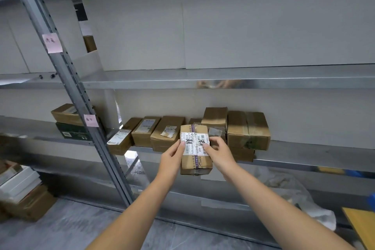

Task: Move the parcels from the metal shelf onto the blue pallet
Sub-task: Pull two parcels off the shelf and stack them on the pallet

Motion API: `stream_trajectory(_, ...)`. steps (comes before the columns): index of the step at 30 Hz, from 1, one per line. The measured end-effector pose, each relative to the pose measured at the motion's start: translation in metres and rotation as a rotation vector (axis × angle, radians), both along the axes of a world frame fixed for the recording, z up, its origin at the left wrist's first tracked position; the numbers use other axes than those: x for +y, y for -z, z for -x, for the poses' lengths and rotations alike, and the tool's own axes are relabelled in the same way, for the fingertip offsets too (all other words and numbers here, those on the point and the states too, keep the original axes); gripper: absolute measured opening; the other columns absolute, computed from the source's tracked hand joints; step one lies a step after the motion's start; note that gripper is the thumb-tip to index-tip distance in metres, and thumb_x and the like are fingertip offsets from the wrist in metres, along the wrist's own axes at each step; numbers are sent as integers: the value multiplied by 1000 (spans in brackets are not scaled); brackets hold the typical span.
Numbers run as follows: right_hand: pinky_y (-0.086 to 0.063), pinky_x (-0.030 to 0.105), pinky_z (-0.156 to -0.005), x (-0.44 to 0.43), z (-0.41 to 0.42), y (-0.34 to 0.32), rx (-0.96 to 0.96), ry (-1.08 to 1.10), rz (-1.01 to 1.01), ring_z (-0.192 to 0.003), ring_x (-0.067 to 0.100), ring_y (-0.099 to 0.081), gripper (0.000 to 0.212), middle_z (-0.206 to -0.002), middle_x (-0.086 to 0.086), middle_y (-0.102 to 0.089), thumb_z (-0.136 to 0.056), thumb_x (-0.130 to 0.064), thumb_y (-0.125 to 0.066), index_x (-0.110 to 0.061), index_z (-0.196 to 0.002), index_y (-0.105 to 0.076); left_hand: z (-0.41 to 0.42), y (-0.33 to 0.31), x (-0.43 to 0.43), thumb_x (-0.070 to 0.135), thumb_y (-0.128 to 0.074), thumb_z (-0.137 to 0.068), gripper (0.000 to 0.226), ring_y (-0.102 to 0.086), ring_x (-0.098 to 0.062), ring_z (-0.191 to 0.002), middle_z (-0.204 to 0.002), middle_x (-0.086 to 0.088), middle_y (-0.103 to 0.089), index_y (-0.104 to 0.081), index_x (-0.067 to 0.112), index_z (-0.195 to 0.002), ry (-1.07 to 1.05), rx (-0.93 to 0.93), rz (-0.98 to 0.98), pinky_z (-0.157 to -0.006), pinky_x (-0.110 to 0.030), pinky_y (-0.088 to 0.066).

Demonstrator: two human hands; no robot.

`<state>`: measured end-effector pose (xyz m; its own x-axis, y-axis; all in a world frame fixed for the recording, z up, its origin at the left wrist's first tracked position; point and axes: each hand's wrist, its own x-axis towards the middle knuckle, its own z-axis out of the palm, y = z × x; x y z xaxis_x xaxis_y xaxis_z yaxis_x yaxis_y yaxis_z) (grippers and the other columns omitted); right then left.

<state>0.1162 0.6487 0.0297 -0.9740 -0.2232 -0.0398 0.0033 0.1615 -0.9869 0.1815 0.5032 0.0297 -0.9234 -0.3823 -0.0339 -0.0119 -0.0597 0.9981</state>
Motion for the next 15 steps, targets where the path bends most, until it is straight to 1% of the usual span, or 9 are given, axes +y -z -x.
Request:
stream_trajectory(2,-54,24,-72,3,2,1,31,13,-2,-86,1,-57,21,-97,-14,-55,-96,-25,-57,-28,-115,-50,7,2,2,26,-60,-96,33,-72,-8,-94,-104,6,-75,-63,24,-128,14,15,-25,-66,-17,-56)
stream_trajectory(3,-54,23,-72,5,5,1,46,21,5,-85,-1,-56,19,-97,-16,-55,-95,-25,-58,-29,-113,-51,11,2,4,24,-61,-95,34,-72,-9,-96,-107,5,-75,-62,24,-130,23,21,-32,-67,-18,-56)
stream_trajectory(5,-55,23,-72,8,10,-2,59,40,33,-88,-1,-57,19,-99,-16,-58,-95,-23,-58,-31,-111,-52,19,2,5,24,-61,-95,35,-72,-11,-97,-108,3,-75,-63,24,-130,39,26,-34,-69,-21,-57)
stream_trajectory(7,-57,23,-70,11,14,-7,50,61,54,-92,4,-61,20,-102,-13,-60,-96,-22,-57,-31,-113,-52,28,2,6,25,-62,-95,33,-71,-11,-98,-107,5,-75,-64,25,-128,65,32,-20,-72,-23,-58)
stream_trajectory(11,-56,19,-59,16,20,-19,27,130,87,-91,9,-67,23,-104,-10,-61,-96,-22,-56,-31,-116,-50,48,-7,8,25,-63,-94,28,-72,-8,-94,-102,10,-75,-65,34,-120,136,56,-12,-68,-21,-58)
stream_trajectory(13,-55,20,-59,20,23,-24,32,184,77,-91,9,-67,23,-105,-8,-62,-96,-24,-56,-32,-117,-49,58,-14,11,24,-62,-95,26,-72,-8,-93,-102,10,-75,-64,37,-117,186,67,-17,-67,-21,-58)
stream_trajectory(15,-55,22,-64,26,26,-30,49,244,66,-91,9,-67,23,-103,-7,-63,-96,-26,-57,-32,-117,-49,66,-20,17,23,-61,-95,23,-72,-7,-93,-102,10,-75,-64,37,-114,246,85,-14,-66,-18,-56)
